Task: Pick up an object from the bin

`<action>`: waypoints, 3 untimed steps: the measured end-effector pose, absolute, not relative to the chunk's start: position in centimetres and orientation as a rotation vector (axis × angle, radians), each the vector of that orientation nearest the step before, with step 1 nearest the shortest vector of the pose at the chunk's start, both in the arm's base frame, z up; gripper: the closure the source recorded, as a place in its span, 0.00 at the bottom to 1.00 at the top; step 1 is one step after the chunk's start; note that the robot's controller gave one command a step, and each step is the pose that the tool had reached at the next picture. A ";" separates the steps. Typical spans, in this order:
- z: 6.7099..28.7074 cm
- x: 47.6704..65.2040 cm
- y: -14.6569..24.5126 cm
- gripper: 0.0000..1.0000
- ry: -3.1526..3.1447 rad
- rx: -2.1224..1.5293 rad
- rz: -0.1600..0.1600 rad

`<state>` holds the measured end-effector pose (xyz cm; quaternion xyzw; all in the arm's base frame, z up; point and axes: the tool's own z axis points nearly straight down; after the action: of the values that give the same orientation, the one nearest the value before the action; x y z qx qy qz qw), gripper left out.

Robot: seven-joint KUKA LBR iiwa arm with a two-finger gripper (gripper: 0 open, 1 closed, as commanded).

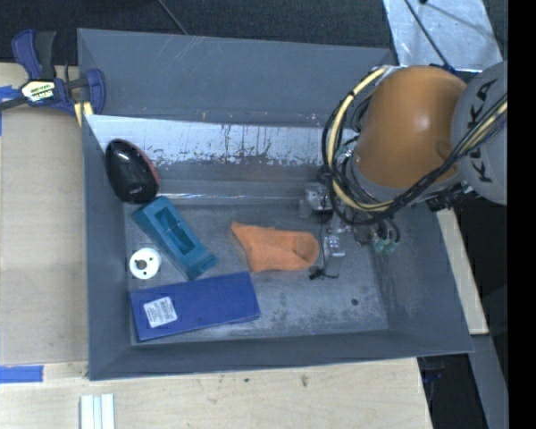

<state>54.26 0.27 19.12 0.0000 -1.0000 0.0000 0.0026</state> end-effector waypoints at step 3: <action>13.8 56.4 2.2 0.00 -3.117 -0.382 0.000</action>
Offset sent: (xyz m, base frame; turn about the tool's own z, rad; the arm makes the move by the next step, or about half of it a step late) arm 0.0274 0.0215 -0.0601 -0.0263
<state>56.45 2.24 13.76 -0.1217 -0.9926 0.0000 0.0004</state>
